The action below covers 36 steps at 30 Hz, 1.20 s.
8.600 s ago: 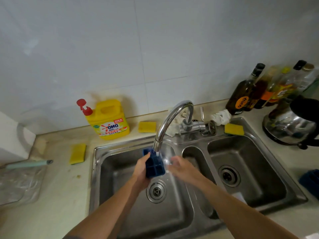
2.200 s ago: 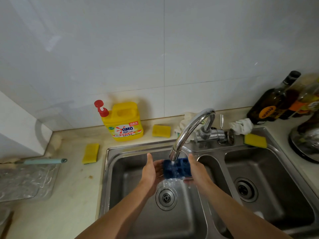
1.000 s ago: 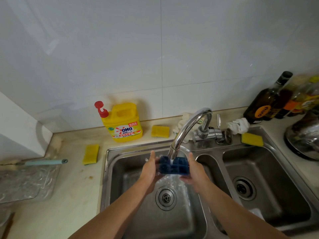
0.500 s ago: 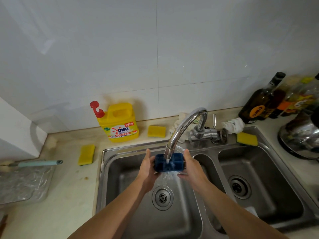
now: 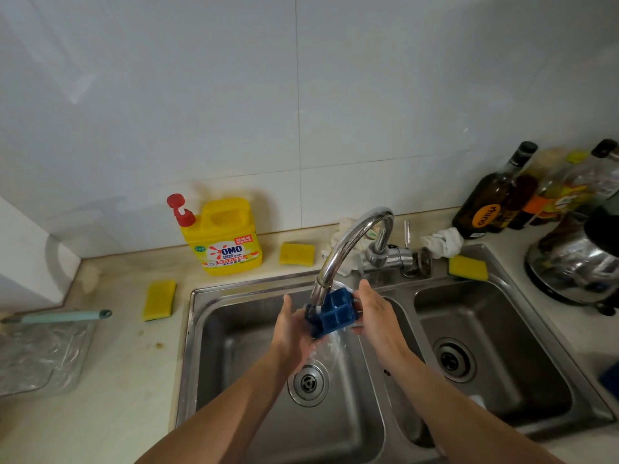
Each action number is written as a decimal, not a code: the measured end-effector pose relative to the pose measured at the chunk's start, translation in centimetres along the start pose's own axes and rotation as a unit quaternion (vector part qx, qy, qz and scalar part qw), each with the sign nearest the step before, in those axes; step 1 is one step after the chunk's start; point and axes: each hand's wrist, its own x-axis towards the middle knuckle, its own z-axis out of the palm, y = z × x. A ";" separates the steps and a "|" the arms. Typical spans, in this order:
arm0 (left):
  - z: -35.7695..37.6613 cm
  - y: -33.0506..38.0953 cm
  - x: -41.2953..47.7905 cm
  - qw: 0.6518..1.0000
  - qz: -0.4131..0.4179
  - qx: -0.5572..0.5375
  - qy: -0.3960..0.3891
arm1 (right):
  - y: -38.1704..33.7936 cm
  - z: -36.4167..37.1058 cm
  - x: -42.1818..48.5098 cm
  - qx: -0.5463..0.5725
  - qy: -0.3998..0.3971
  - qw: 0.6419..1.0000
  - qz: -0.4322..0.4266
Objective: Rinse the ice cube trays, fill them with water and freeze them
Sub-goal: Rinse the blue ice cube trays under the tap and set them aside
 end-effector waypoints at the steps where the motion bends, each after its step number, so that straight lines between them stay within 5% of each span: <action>1: 0.0 0.3 -0.1 1.000 0.008 0.006 0.016 | 0.0 0.0 0.0 0.007 0.000 1.000 -0.001; 6: -0.6 2.2 -1.7 0.987 0.081 0.066 0.123 | 1.0 0.6 0.1 0.070 -0.043 0.994 0.075; 15: -1.3 4.4 -5.1 0.970 0.148 0.132 0.141 | 2.5 3.8 1.1 0.240 -0.122 0.943 0.198; 22: -1.4 3.6 -6.0 0.964 0.169 0.159 0.131 | 1.7 3.2 1.7 0.225 -0.102 0.959 0.138; 32: 1.0 1.3 -3.0 0.988 0.088 0.107 0.065 | 0.2 -1.1 1.3 0.042 -0.033 0.999 0.006; 36: 2.4 0.1 -2.6 0.989 0.053 0.126 0.059 | 1.1 -2.5 1.3 0.020 -0.004 0.999 0.032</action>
